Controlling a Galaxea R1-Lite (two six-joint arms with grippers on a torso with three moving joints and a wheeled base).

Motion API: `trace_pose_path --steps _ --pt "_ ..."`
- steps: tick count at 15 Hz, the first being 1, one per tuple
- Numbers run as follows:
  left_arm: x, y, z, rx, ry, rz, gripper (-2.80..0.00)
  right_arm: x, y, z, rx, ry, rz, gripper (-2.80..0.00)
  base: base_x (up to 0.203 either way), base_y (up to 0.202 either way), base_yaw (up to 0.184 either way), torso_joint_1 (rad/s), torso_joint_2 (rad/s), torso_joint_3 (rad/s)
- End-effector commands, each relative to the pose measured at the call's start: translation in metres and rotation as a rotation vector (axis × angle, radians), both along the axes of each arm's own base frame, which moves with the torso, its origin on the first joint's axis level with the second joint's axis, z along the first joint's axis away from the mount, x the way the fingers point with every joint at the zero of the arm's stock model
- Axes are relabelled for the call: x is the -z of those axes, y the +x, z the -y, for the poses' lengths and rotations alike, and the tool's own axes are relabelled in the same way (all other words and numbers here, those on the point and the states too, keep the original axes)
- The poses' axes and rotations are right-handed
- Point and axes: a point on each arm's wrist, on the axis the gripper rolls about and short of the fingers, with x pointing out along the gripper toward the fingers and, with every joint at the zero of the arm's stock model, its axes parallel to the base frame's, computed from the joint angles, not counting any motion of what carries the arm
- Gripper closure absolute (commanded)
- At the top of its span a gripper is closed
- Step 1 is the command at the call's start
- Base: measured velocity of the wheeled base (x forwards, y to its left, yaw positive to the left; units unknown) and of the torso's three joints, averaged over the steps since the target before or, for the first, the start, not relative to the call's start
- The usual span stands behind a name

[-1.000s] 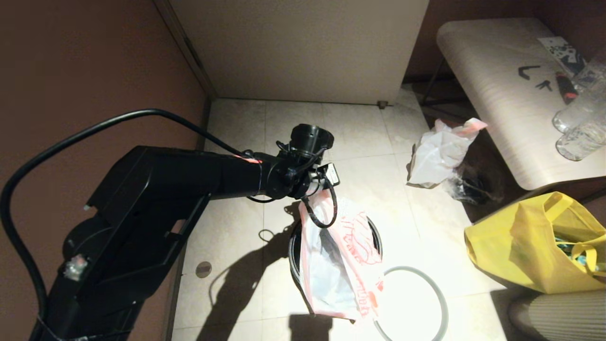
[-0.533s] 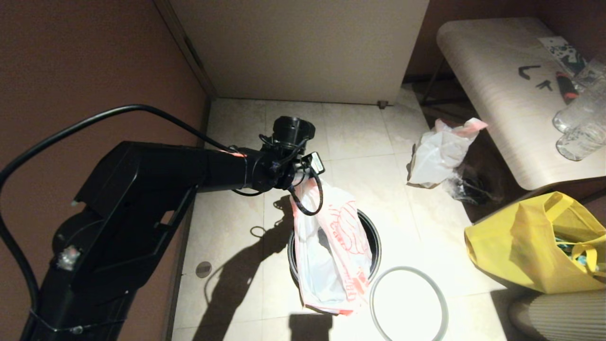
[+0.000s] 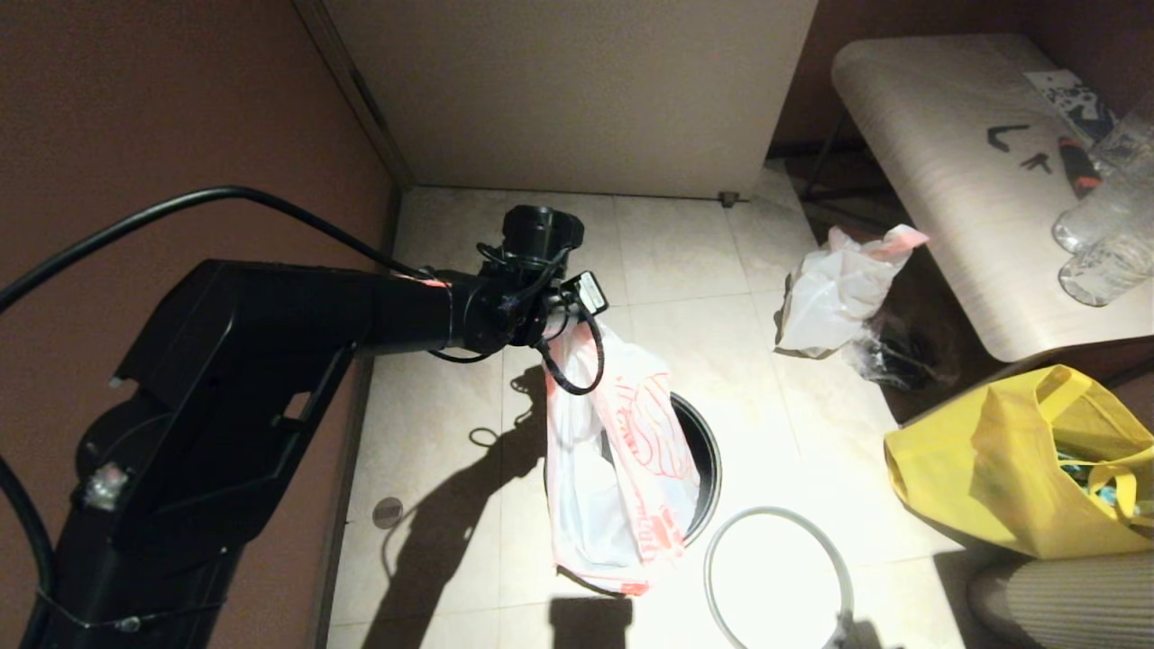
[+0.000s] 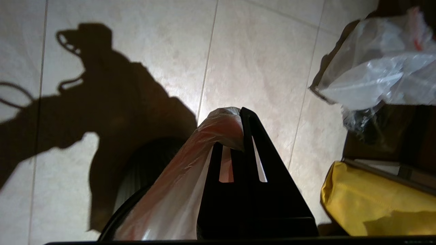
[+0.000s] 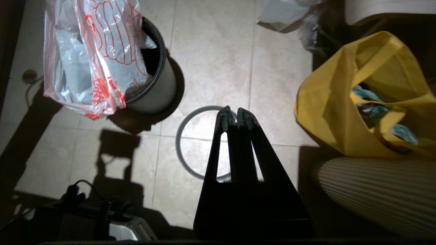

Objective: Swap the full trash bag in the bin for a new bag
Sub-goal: Put the new garbage bag on the trash can

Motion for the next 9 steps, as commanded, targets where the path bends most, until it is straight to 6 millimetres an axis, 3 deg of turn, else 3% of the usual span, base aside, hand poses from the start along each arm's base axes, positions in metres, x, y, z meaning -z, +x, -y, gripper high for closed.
trace_pose_path --steps 1,3,5,9 --pt "-0.003 0.000 0.000 -0.006 -0.012 0.015 0.00 -0.018 0.048 -0.003 -0.056 0.000 -0.157 0.00 0.000 0.000 0.000 0.000 0.00 0.000" --pt "-0.005 -0.001 0.000 -0.015 -0.014 0.022 0.00 -0.034 0.080 -0.013 -0.130 -0.012 -0.209 0.00 0.000 0.000 0.000 0.000 0.00 0.000" --pt "-0.005 0.000 -0.001 -0.016 -0.019 0.027 0.00 -0.043 0.111 -0.035 -0.162 -0.052 -0.262 0.00 0.000 0.000 0.000 0.000 0.00 0.000" --pt "-0.002 0.008 -0.007 -0.037 -0.027 0.037 0.00 -0.037 0.157 -0.072 -0.159 -0.137 -0.352 0.00 0.000 0.000 0.000 0.000 0.00 0.000"
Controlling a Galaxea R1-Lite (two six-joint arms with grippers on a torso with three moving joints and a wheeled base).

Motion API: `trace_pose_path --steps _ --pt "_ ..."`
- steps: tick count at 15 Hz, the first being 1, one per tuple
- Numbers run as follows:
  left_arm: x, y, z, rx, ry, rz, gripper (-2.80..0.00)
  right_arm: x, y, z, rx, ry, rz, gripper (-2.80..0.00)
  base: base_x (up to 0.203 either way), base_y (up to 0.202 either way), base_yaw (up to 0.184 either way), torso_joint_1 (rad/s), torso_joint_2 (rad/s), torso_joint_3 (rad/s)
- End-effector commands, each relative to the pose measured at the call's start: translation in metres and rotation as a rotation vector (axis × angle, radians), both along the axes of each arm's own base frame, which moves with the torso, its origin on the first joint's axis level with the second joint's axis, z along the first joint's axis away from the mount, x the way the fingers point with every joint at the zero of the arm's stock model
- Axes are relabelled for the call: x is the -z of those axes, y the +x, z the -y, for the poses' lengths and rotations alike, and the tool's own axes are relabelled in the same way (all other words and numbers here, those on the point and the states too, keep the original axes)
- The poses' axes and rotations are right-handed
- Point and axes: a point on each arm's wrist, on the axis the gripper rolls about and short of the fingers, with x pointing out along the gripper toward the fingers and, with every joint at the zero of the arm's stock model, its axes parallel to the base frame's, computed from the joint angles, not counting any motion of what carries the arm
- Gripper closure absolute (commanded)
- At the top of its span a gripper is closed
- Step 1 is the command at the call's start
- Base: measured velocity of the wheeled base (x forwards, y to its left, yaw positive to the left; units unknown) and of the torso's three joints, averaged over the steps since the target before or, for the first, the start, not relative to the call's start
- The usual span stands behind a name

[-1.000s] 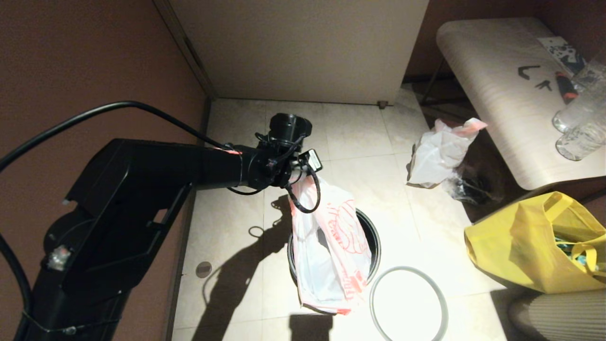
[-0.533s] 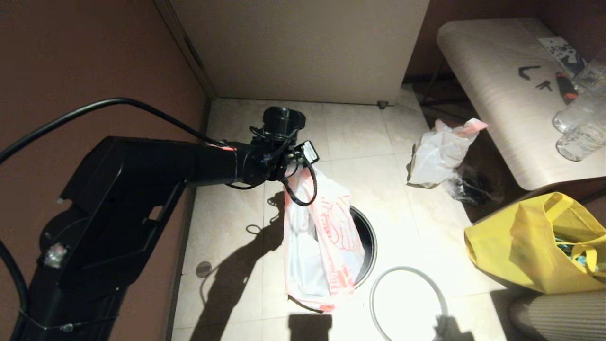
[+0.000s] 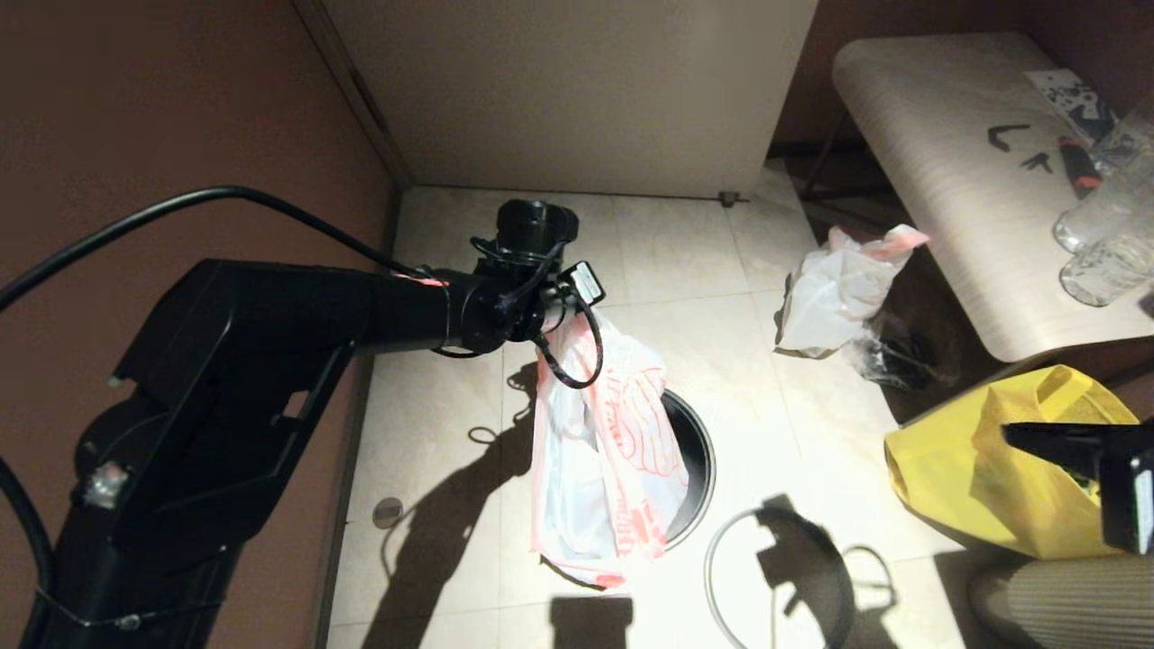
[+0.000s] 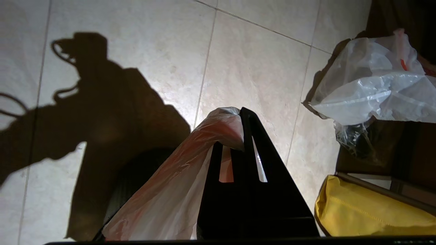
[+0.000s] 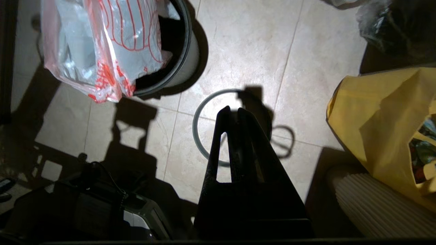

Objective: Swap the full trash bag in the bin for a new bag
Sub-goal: Put the new garbage bag on the trash can

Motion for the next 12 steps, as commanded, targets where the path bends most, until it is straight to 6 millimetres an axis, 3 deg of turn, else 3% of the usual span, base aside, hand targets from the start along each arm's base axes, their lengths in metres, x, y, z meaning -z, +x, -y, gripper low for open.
trace_pose_path --steps 1,4,8,9,12 --pt "0.003 0.008 -0.011 -0.031 -0.001 -0.002 0.00 0.023 0.034 -0.030 -0.044 -0.080 -0.123 0.00 0.000 0.000 0.000 0.000 0.00 0.000" --pt "0.006 0.020 -0.034 -0.083 -0.004 -0.006 0.00 0.042 0.062 -0.070 -0.109 -0.126 -0.150 0.00 0.000 0.000 0.000 0.000 0.00 0.000" --pt "0.002 0.018 -0.035 -0.094 -0.012 -0.003 0.00 0.055 0.079 -0.104 -0.155 -0.098 -0.135 0.00 0.000 0.000 0.000 0.000 0.00 0.000" --pt "0.002 0.017 -0.033 -0.089 -0.012 -0.002 -2.80 0.061 0.083 -0.114 -0.161 -0.073 -0.139 0.00 0.000 0.000 0.000 0.000 0.00 0.000" --pt "0.002 0.010 -0.021 -0.060 -0.011 -0.007 -2.80 0.078 0.096 -0.138 -0.181 -0.037 -0.136 0.00 0.000 0.000 0.000 0.000 0.00 0.000"
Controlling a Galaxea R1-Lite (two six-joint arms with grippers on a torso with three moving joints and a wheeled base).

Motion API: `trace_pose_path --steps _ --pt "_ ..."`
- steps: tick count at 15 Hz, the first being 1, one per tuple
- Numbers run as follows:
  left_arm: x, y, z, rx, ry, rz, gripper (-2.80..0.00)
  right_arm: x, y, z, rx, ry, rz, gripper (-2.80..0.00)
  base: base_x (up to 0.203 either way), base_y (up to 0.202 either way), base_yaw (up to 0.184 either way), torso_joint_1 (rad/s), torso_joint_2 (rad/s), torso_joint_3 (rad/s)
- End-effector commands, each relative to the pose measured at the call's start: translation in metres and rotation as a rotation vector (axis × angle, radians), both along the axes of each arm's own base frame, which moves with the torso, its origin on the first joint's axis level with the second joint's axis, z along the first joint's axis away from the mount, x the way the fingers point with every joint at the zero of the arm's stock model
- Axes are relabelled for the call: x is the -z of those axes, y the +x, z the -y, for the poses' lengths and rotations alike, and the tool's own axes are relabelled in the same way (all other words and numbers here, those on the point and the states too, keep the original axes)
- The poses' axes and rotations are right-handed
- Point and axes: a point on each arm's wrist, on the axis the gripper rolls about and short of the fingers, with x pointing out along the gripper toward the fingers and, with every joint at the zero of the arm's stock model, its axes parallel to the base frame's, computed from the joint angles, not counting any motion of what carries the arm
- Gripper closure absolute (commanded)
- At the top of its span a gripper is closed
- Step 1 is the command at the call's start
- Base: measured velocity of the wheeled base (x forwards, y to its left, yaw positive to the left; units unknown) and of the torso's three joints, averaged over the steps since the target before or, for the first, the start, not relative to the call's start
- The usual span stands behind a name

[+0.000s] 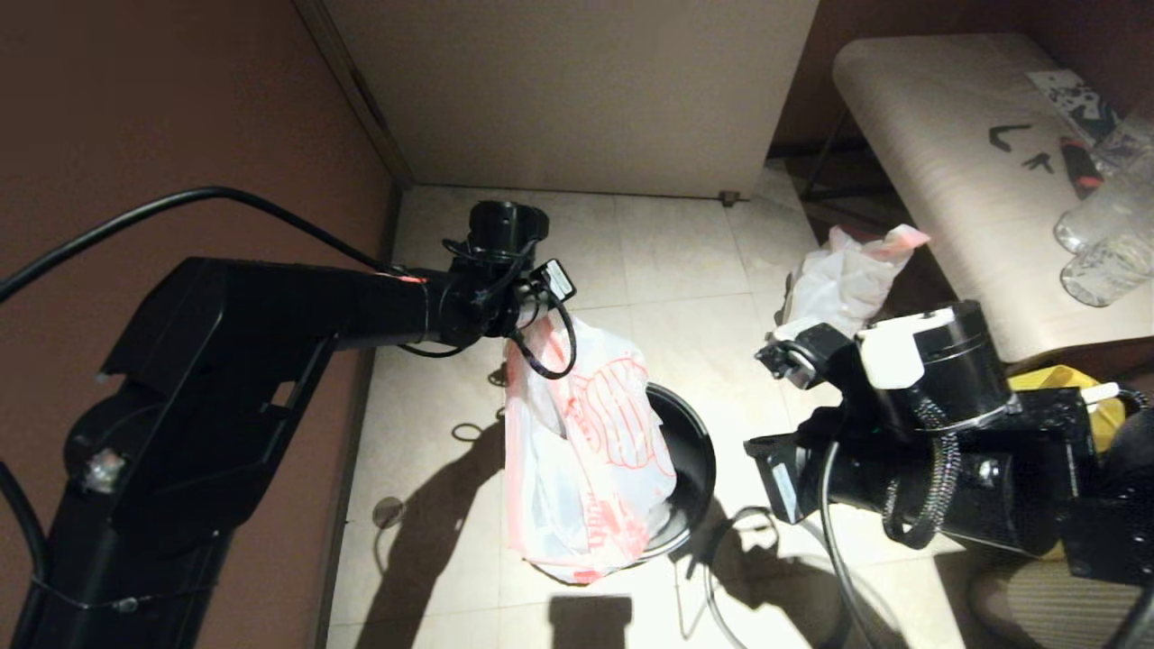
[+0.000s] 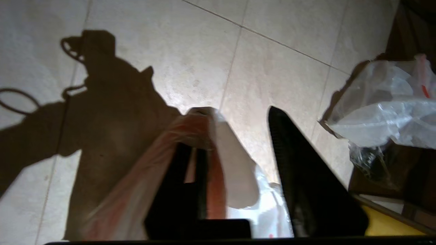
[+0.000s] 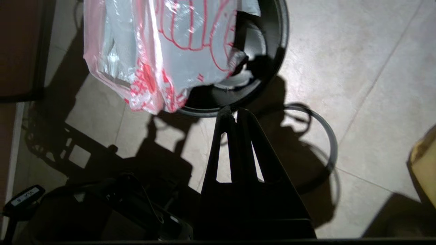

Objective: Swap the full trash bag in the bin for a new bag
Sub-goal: Put the new garbage bag on the trash can

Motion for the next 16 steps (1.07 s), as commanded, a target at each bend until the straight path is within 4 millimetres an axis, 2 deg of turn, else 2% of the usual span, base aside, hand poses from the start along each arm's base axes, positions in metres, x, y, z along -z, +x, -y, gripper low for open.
trace_pose_path --steps 1,4,10,14,15,16 --pt "-0.005 -0.008 0.006 0.016 -0.007 -0.001 -2.80 0.019 0.010 -0.015 -0.016 -0.018 -0.026 0.00 0.000 0.000 0.000 0.000 0.00 0.000" --pt "-0.011 -0.028 0.006 0.040 0.009 -0.032 -2.80 0.018 0.010 -0.016 -0.018 -0.019 -0.026 0.00 0.000 0.000 0.000 0.000 0.00 0.000" --pt "-0.039 -0.099 -0.033 0.062 0.034 -0.104 -2.80 0.031 0.012 -0.021 -0.022 -0.048 -0.055 0.00 0.000 0.000 0.000 0.000 0.00 0.000" --pt "-0.029 -0.111 -0.038 0.118 0.042 -0.177 -2.80 0.031 0.008 -0.026 -0.040 -0.047 -0.053 0.00 0.000 0.000 0.000 0.000 0.00 0.000" --pt "-0.018 -0.116 -0.044 0.111 0.062 -0.225 0.00 0.032 0.007 -0.028 -0.045 -0.049 -0.053 0.00 0.000 0.000 0.000 0.000 0.00 0.000" --pt "-0.002 -0.123 -0.050 0.104 0.085 -0.284 0.00 0.035 0.006 -0.032 -0.054 -0.056 -0.057 0.00 0.000 0.000 0.000 0.000 0.00 0.000"
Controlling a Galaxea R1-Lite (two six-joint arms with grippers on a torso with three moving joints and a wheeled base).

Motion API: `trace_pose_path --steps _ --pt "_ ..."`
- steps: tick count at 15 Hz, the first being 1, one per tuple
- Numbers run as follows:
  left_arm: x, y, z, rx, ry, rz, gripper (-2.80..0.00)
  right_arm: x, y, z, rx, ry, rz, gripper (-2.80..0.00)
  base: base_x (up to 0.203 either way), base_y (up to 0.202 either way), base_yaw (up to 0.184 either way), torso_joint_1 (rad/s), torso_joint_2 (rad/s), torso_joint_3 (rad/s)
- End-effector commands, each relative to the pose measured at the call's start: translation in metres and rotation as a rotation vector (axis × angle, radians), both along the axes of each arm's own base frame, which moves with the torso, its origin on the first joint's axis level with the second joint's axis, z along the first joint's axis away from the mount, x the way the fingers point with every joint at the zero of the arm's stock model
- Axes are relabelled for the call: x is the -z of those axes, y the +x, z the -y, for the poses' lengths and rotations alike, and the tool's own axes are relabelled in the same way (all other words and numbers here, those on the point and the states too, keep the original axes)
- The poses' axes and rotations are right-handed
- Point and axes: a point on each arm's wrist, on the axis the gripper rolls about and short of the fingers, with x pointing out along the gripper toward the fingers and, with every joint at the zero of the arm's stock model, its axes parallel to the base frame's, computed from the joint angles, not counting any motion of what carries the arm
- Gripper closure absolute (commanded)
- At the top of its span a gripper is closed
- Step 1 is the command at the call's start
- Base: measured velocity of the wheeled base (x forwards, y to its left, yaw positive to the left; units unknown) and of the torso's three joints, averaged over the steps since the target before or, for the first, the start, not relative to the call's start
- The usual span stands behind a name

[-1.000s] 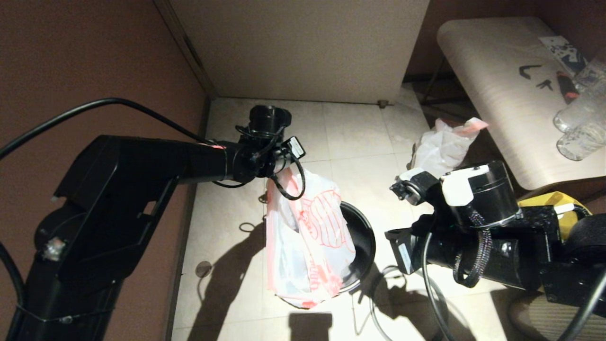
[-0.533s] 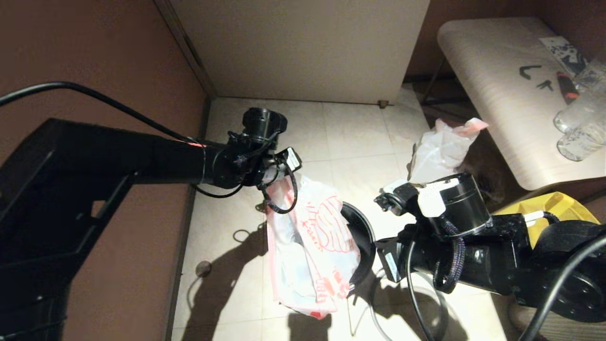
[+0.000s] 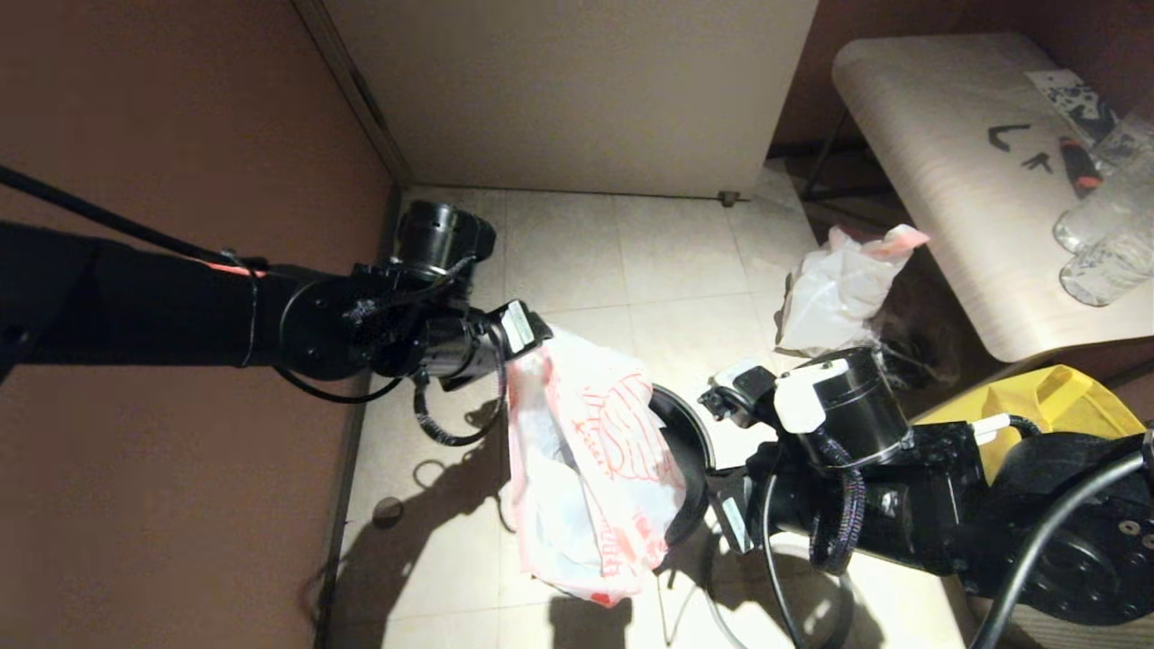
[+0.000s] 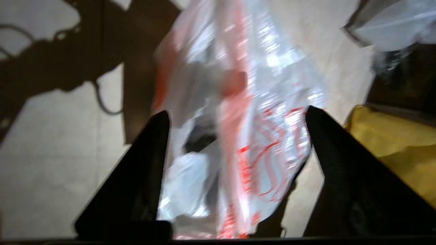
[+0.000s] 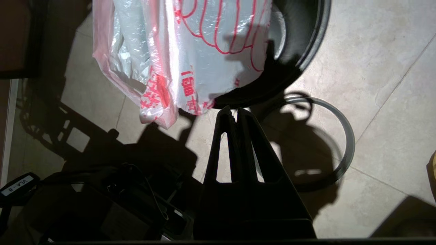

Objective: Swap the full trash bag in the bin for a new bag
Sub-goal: Put the new garbage bag on the trash can

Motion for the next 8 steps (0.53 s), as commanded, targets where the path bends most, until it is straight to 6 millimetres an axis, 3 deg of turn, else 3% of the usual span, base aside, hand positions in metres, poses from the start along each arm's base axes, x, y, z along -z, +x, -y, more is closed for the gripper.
trace_pose_path --steps 1,5,8 --pt "0.028 -0.019 -0.016 -0.018 0.045 -0.096 0.00 0.006 -0.001 -0.009 -0.019 -0.012 -0.007 0.00 0.000 0.000 0.000 0.000 0.00 0.000" --pt "0.104 -0.060 -0.039 -0.013 0.115 -0.244 0.00 0.015 0.006 -0.032 -0.026 -0.032 -0.003 0.00 0.000 0.000 0.000 0.000 0.00 0.000" --pt "0.151 -0.072 -0.040 0.018 0.133 -0.242 0.00 0.015 0.012 -0.039 -0.015 -0.012 -0.002 0.00 0.000 0.000 0.000 0.000 0.00 0.000"
